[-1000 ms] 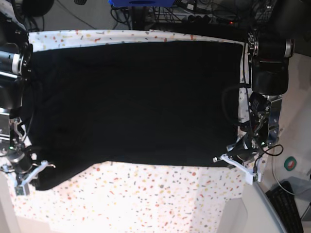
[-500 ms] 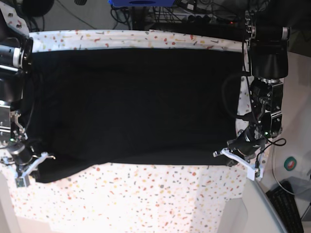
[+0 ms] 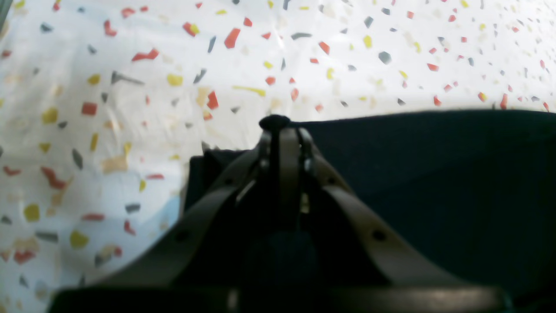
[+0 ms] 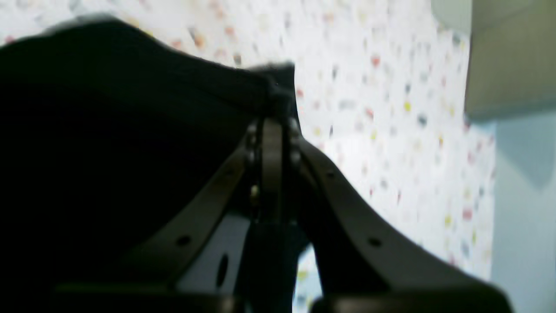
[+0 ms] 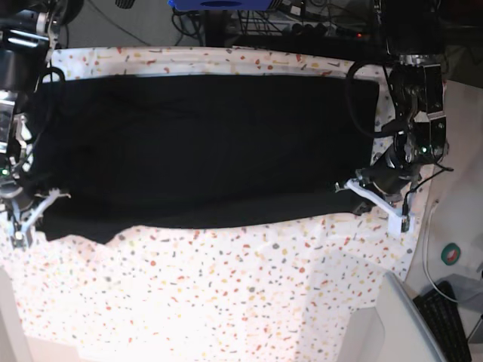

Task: Layout the t-shirt on the table in an organized manner, then fold the t-shirt properly
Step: 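Fold the hem over toward the collar with both grippers, then release the folded edge and raise both grippers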

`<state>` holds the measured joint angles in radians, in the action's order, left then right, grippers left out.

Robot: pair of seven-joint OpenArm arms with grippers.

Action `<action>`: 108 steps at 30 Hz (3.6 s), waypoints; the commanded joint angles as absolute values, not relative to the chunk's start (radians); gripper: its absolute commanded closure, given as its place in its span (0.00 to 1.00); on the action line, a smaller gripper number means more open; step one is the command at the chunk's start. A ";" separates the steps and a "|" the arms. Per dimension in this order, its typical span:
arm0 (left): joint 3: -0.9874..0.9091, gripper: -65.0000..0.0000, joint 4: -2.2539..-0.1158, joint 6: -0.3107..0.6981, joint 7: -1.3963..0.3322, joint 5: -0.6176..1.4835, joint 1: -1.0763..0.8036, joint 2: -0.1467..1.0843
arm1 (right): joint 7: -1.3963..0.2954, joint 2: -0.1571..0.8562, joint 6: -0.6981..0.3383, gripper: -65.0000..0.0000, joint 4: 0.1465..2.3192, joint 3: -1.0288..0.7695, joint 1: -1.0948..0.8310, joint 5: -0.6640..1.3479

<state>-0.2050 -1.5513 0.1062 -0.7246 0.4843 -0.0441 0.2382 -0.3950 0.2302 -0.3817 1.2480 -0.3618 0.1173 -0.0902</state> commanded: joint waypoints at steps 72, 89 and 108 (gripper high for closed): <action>-0.232 0.44 -1.728 0.110 -0.835 0.481 -0.300 0.332 | -0.630 0.108 -0.374 0.53 1.707 -0.441 -0.331 -0.082; -0.358 1.00 -1.810 0.111 -0.831 0.479 -0.300 0.185 | -0.572 0.070 -0.476 1.00 1.662 -0.478 -0.216 -0.042; -0.110 1.00 -1.308 0.110 -0.736 0.128 -0.070 0.140 | -0.501 0.163 -0.367 1.00 1.139 -0.479 0.038 -0.174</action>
